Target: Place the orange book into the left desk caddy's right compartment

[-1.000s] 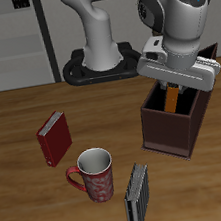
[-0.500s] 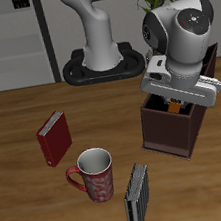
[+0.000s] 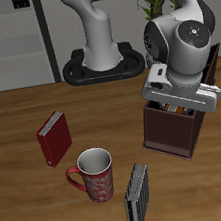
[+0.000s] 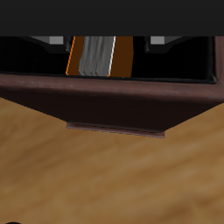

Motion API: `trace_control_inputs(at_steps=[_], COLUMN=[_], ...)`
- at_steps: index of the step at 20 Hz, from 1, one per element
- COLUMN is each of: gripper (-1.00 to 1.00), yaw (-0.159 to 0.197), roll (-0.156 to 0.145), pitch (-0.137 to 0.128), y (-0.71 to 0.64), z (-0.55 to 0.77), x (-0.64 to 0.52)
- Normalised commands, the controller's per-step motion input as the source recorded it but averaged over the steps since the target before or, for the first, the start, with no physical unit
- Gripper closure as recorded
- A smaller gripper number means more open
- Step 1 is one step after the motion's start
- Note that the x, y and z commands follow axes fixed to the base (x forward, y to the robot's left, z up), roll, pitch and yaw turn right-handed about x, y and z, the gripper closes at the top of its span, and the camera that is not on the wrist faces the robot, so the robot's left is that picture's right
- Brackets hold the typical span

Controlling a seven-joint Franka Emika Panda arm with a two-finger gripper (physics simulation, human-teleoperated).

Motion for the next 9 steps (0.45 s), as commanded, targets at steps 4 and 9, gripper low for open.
trace_control_inputs(at_steps=[4, 9], gripper=[-1.00, -1.00], yaw=[0.011, -0.004], roll=[0.038, 0.049], pitch=[-0.034, 0.005], y=[0.00, 0.00], z=[0.23, 0.19], x=[-0.21, -0.07])
